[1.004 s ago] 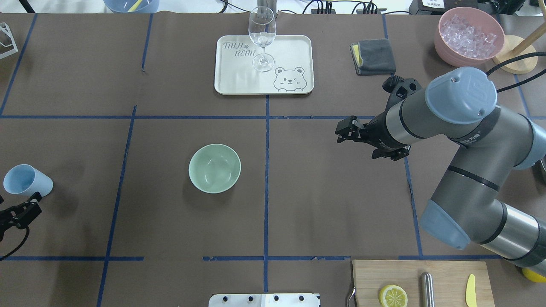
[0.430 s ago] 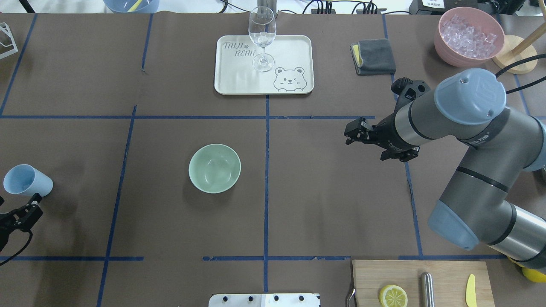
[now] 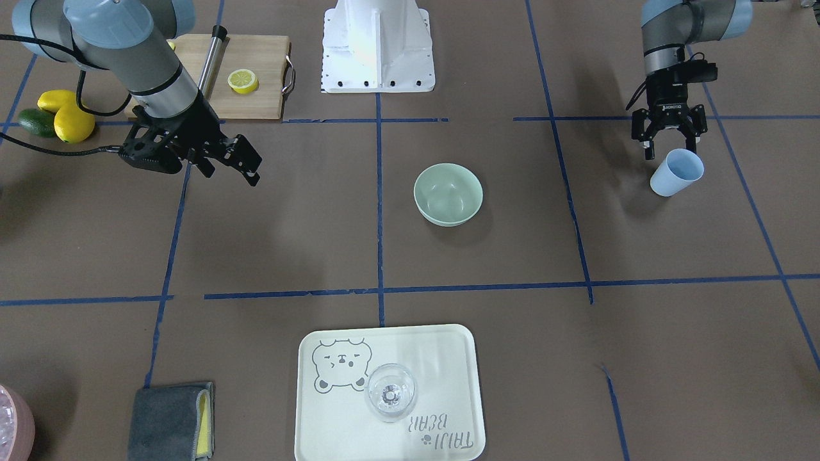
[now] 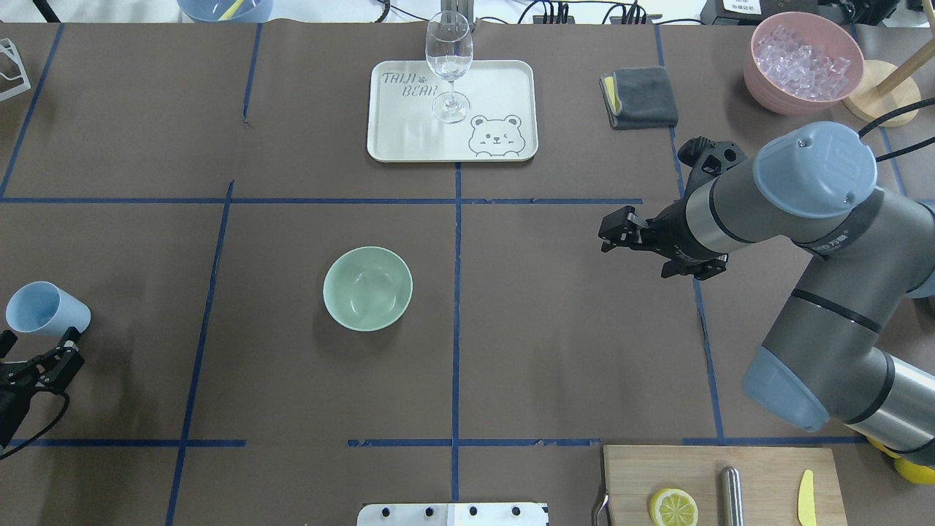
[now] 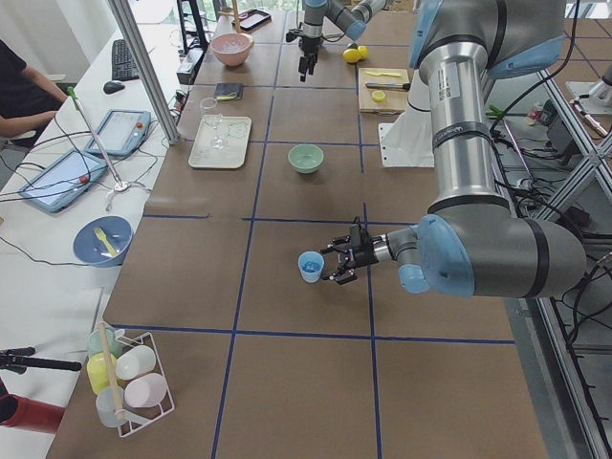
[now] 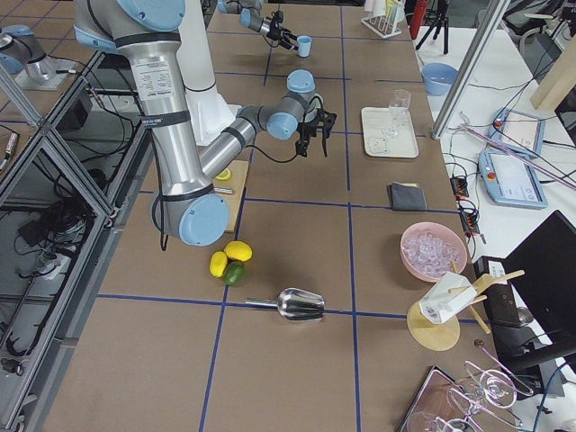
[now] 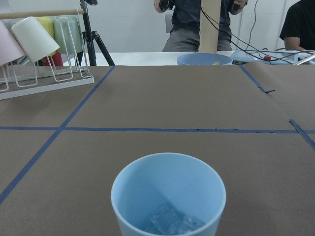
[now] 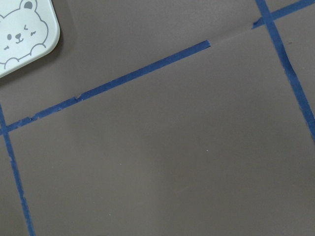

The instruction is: Pour ice into bowl

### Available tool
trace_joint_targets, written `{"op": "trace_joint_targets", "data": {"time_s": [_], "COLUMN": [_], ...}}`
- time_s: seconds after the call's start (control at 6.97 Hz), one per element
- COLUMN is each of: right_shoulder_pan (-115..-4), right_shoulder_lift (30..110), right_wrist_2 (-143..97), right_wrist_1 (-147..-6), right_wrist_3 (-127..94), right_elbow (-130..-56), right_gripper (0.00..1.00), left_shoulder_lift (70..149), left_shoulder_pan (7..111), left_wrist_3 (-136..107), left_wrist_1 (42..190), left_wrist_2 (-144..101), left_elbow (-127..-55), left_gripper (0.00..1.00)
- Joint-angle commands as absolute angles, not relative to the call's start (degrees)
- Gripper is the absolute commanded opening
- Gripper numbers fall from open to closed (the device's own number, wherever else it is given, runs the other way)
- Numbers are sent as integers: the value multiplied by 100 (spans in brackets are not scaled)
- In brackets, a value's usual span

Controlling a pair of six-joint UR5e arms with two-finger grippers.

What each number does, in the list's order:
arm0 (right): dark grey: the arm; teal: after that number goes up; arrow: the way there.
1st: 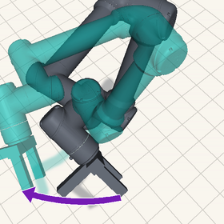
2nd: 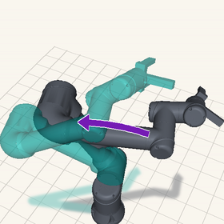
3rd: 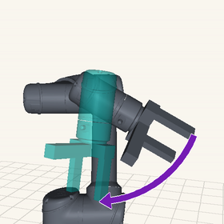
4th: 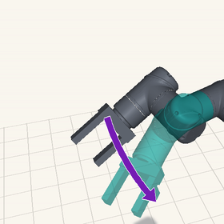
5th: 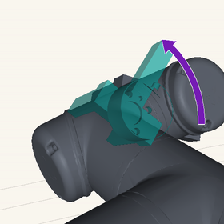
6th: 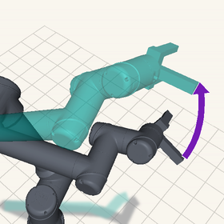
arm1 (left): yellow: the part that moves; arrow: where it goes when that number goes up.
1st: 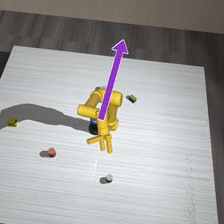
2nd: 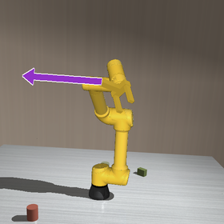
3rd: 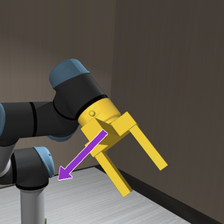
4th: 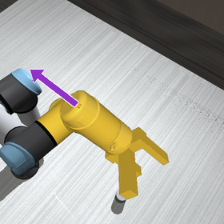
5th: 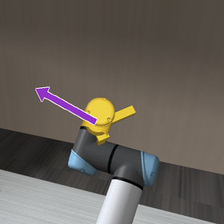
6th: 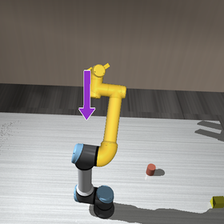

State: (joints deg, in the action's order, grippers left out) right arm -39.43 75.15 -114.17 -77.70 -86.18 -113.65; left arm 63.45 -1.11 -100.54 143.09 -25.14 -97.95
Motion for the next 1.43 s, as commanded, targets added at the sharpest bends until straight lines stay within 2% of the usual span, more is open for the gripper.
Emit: {"op": "trace_joint_targets", "data": {"time_s": [0.0, 0.57, 0.86, 1.29], "right_shoulder_pan": [-3972, -4069, -4069, -4069], "right_shoulder_lift": [7523, 7523, 7532, 7523], "right_wrist_2": [-11426, -11470, -11470, -11470], "right_wrist_1": [-7770, -7813, -7813, -7813], "right_wrist_3": [-8605, -8367, -8367, -8367], "right_elbow": [-11382, -11382, -11373, -11382], "right_gripper": [100, 100, 100, 100], "left_shoulder_lift": [6713, 6750, 7160, 7189], "left_shoulder_pan": [-105, 254, 438, 754], "left_wrist_3": [-10055, -10046, -10011, -9976], "left_wrist_1": [14344, 14379, 14379, 14370], "left_wrist_2": [-2339, -2338, -2347, -2390], "left_elbow": [-9397, -9220, -8853, -8816], "left_gripper": [100, 98, 98, 96]}}
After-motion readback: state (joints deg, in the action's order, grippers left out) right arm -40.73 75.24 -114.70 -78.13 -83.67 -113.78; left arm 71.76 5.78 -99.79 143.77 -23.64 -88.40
